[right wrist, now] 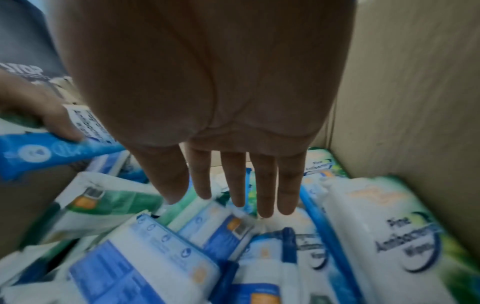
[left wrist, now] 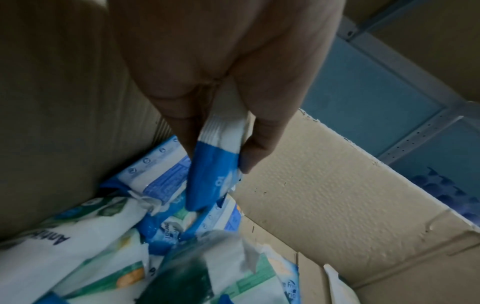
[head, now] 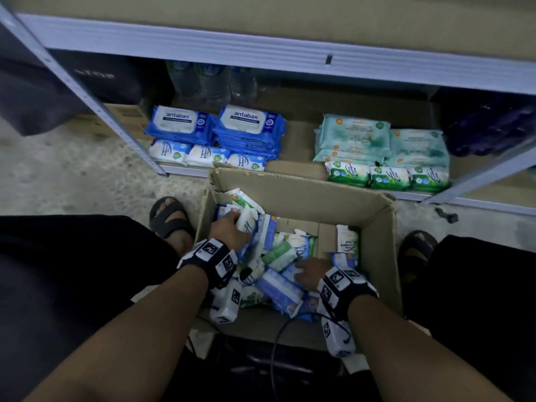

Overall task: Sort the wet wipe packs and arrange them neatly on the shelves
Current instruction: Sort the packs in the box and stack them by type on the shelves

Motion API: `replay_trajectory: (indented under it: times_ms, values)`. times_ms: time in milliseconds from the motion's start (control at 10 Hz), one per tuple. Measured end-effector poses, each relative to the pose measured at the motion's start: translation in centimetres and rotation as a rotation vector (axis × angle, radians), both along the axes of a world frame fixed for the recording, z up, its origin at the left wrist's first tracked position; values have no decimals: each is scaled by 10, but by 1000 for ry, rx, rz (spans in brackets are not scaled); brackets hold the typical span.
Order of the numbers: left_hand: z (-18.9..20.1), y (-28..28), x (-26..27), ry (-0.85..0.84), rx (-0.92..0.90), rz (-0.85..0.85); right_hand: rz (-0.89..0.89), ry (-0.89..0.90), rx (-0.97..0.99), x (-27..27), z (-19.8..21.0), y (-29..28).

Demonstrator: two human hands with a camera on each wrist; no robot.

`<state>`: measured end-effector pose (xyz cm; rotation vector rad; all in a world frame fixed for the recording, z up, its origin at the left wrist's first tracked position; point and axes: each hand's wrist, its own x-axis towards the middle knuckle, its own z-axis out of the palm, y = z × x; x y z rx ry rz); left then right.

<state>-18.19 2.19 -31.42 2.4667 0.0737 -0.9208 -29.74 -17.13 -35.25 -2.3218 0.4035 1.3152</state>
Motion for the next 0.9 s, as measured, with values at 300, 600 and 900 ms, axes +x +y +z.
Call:
replay_trajectory:
  times_ms: [300,600,900]
  values:
    - [-27,-45,0,175,-190,188,-293,-88,-187,11,-17,-51]
    - [-69,-67,-4,261,-187,107,-612,-73,-281,30,-50,-78]
    - [-86,-65,12,-107,30,-140,-676,-37,-305,32,-86,-92]
